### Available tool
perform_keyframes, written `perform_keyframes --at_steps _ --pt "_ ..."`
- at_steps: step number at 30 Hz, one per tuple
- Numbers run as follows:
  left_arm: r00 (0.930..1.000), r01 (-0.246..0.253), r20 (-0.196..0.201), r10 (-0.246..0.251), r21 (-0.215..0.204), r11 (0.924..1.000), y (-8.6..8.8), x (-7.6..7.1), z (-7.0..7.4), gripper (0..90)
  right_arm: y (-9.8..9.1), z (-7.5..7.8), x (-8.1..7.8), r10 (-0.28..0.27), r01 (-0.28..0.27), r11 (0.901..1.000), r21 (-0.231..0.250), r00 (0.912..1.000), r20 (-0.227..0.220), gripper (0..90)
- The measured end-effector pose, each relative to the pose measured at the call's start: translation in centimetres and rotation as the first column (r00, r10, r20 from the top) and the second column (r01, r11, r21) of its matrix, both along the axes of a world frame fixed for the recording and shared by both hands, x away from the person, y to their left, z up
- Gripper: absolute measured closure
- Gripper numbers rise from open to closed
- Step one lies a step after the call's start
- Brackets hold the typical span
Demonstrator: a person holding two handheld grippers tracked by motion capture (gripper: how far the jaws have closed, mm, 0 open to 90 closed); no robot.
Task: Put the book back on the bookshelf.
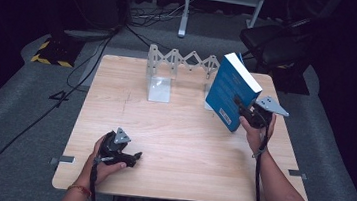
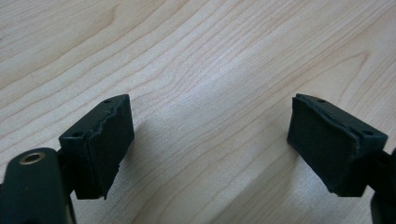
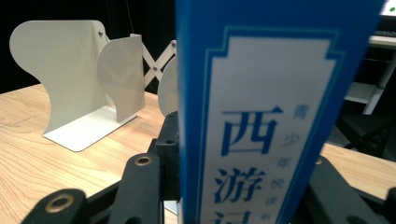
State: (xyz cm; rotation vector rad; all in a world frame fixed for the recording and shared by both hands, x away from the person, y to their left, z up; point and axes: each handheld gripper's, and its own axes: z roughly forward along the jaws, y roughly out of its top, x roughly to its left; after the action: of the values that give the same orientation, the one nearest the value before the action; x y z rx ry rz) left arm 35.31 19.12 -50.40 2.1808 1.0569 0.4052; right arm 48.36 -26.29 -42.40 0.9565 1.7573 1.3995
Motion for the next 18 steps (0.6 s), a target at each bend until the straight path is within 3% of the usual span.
perform_keyframes --at_steps 2,6,11,14,17,18 --pt "1.0000 0.000 0.000 0.000 0.000 1.0000 0.0 0.0 0.0 14.9 -0.2 -0.1 0.1 -0.006 0.006 0.9999 0.014 1.0000 -0.005 60.2" --pt "1.0000 0.000 0.001 0.000 0.000 1.0000 0.0 0.0 0.0 14.9 -0.3 -0.3 0.0 -0.007 0.007 0.9999 -0.009 0.9998 -0.018 56.8" --pt "1.0000 0.005 0.003 -0.005 -0.004 1.0000 -0.1 0.0 0.0 14.9 -1.2 -1.7 -0.4 0.012 -0.014 0.9995 -0.028 0.9971 -0.075 52.7" --pt "0.9999 0.010 -0.004 -0.010 -0.009 0.9999 -0.1 -0.1 0.0 14.9 -1.5 -2.4 -0.9 0.013 -0.018 0.9979 -0.063 0.9965 -0.082 52.7" --pt "0.9999 0.016 -0.002 -0.016 -0.003 0.9999 -0.1 -0.1 0.0 14.9 -1.6 -2.9 -1.0 0.031 -0.039 0.9970 -0.067 0.9937 -0.108 58.6" --pt "0.9998 0.018 -0.001 -0.018 -0.004 0.9998 -0.1 -0.1 0.0 14.9 -1.5 -3.0 -1.1 0.028 -0.035 0.9967 -0.074 0.9949 -0.097 59.5"
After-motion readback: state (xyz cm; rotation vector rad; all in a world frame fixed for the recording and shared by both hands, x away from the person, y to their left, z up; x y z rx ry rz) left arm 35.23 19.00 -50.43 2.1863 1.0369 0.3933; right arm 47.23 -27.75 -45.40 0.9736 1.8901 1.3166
